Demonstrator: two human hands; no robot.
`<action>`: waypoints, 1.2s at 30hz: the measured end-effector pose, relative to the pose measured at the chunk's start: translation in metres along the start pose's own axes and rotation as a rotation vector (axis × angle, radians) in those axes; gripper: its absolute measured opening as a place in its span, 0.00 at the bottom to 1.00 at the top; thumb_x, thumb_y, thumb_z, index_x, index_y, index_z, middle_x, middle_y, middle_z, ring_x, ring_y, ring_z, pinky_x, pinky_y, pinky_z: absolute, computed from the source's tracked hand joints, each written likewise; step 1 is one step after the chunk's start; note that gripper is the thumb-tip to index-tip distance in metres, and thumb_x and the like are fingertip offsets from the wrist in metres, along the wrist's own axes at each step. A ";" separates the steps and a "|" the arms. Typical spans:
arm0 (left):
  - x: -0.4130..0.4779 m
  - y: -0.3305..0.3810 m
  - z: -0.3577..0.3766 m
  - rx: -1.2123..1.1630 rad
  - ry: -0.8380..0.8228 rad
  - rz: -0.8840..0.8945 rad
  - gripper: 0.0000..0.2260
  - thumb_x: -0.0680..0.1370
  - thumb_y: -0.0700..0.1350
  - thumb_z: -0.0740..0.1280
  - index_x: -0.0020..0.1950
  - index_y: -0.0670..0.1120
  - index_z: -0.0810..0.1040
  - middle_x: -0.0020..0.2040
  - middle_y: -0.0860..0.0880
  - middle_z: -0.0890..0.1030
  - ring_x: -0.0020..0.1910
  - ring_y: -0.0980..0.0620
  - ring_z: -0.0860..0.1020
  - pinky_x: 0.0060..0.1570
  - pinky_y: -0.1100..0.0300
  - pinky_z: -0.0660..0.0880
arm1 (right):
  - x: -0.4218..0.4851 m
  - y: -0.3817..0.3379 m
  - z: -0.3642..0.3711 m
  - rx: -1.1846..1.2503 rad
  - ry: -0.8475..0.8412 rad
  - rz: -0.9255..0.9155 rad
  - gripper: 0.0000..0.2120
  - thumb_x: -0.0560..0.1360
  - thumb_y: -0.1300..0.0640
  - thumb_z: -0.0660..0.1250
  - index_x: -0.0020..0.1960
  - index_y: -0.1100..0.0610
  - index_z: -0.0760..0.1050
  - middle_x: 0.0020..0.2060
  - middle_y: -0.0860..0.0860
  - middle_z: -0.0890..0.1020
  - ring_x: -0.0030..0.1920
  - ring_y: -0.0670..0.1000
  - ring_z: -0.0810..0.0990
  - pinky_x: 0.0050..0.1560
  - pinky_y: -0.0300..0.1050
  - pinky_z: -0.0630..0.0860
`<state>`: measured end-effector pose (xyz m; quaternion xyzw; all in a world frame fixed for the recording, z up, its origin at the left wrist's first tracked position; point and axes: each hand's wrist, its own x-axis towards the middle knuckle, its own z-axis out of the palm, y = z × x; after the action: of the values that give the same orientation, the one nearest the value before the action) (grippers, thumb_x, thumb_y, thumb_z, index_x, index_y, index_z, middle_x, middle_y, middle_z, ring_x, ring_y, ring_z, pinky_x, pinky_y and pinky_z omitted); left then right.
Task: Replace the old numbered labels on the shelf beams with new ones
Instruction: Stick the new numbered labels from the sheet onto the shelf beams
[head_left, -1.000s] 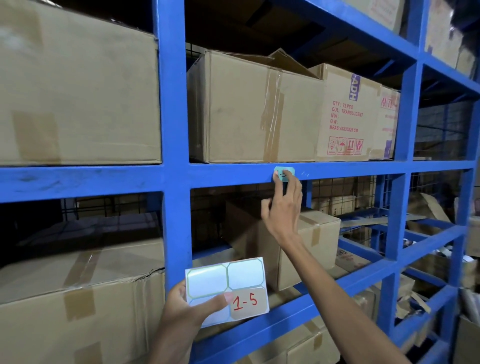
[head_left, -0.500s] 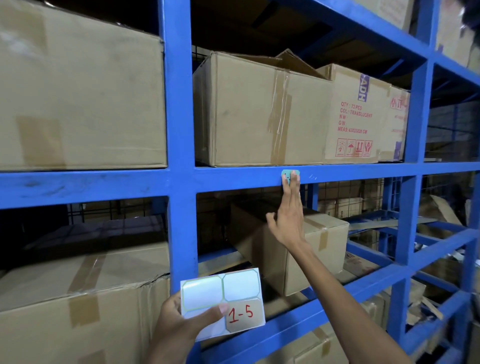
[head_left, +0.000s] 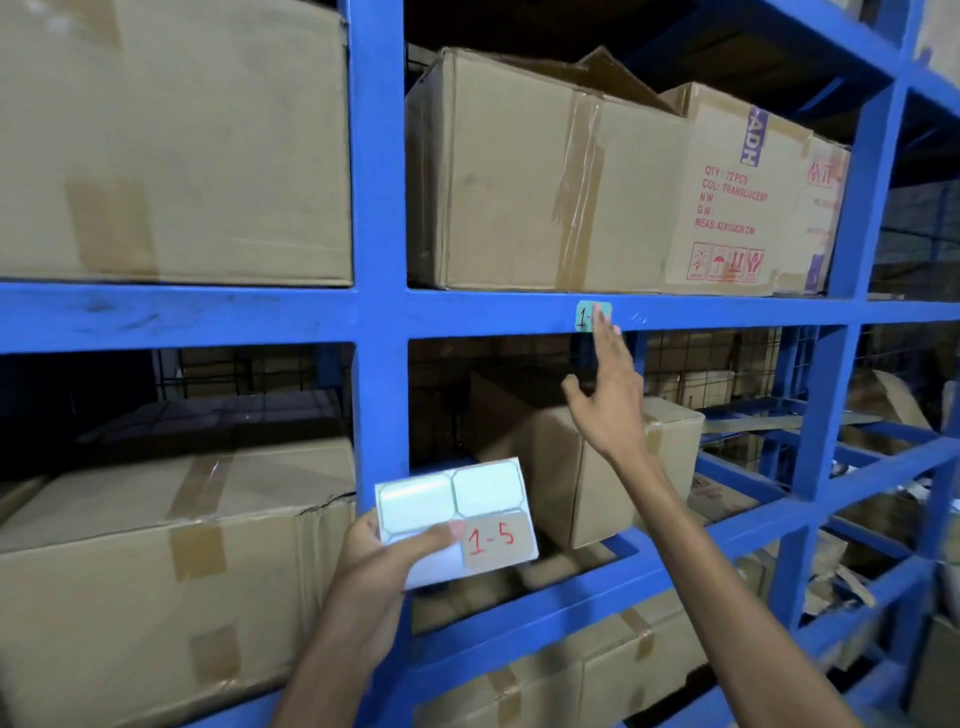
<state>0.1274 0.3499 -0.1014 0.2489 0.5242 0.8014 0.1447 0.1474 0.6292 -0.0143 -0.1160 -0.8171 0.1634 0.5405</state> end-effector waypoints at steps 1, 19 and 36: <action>-0.001 0.005 0.004 -0.020 -0.018 0.010 0.18 0.70 0.30 0.76 0.58 0.40 0.84 0.54 0.41 0.88 0.52 0.43 0.87 0.50 0.49 0.85 | -0.016 -0.013 -0.007 0.132 0.034 0.016 0.37 0.79 0.59 0.66 0.83 0.48 0.53 0.80 0.49 0.63 0.80 0.53 0.60 0.77 0.58 0.64; -0.023 0.033 0.012 -0.124 -0.039 0.054 0.13 0.76 0.28 0.69 0.56 0.42 0.84 0.56 0.42 0.88 0.55 0.40 0.87 0.54 0.45 0.84 | -0.163 -0.094 -0.034 0.417 0.122 -0.047 0.12 0.77 0.58 0.74 0.60 0.54 0.84 0.51 0.44 0.87 0.52 0.45 0.84 0.50 0.57 0.80; -0.005 0.006 0.012 -0.031 0.097 0.016 0.15 0.74 0.30 0.73 0.60 0.39 0.83 0.57 0.43 0.87 0.56 0.43 0.86 0.58 0.47 0.83 | -0.185 -0.070 -0.044 0.778 -0.126 0.265 0.04 0.77 0.64 0.72 0.45 0.57 0.80 0.61 0.48 0.83 0.64 0.50 0.80 0.62 0.49 0.76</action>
<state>0.1381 0.3543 -0.0933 0.2118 0.5161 0.8217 0.1165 0.2596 0.5031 -0.1272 0.0030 -0.7041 0.5348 0.4672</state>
